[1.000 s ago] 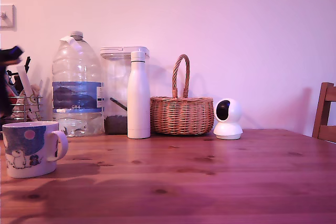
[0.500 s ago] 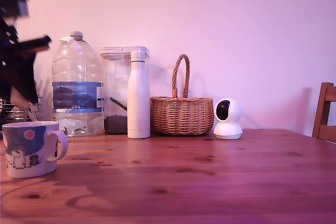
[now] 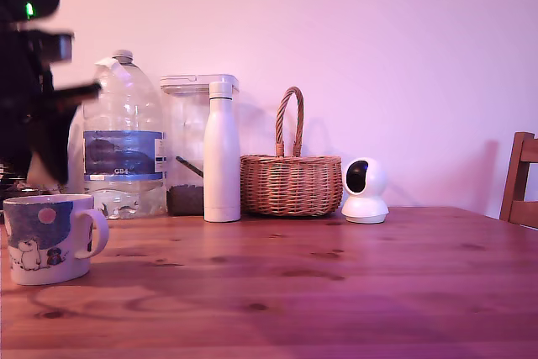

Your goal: Pick up the coffee capsules from the table one by one and drop them inside the nearest coffee cup

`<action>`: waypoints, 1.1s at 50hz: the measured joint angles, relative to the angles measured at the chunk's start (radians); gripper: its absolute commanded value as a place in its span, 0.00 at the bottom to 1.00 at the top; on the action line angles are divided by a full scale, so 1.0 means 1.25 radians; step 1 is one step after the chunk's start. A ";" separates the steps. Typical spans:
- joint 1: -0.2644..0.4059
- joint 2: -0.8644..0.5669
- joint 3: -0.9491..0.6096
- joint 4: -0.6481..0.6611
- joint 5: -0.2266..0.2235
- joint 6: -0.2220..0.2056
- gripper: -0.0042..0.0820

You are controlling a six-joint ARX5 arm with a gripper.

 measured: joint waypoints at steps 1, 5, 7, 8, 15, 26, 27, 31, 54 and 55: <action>0.000 0.003 0.000 0.000 0.000 0.000 0.28; 0.000 0.008 0.000 -0.001 0.000 0.000 0.28; 0.000 0.007 0.000 0.000 0.000 0.000 0.28; 0.000 0.007 0.000 0.000 0.000 0.000 0.28; 0.000 0.007 0.000 0.000 0.000 0.000 0.28; 0.000 0.007 0.000 0.000 0.000 0.000 0.58; 0.000 0.007 0.000 0.000 0.000 0.000 0.65; 0.000 0.007 0.000 0.002 -0.001 0.000 0.79; 0.000 -0.015 0.000 0.024 -0.006 0.048 0.25; 0.000 -0.021 0.000 0.024 -0.006 0.056 0.21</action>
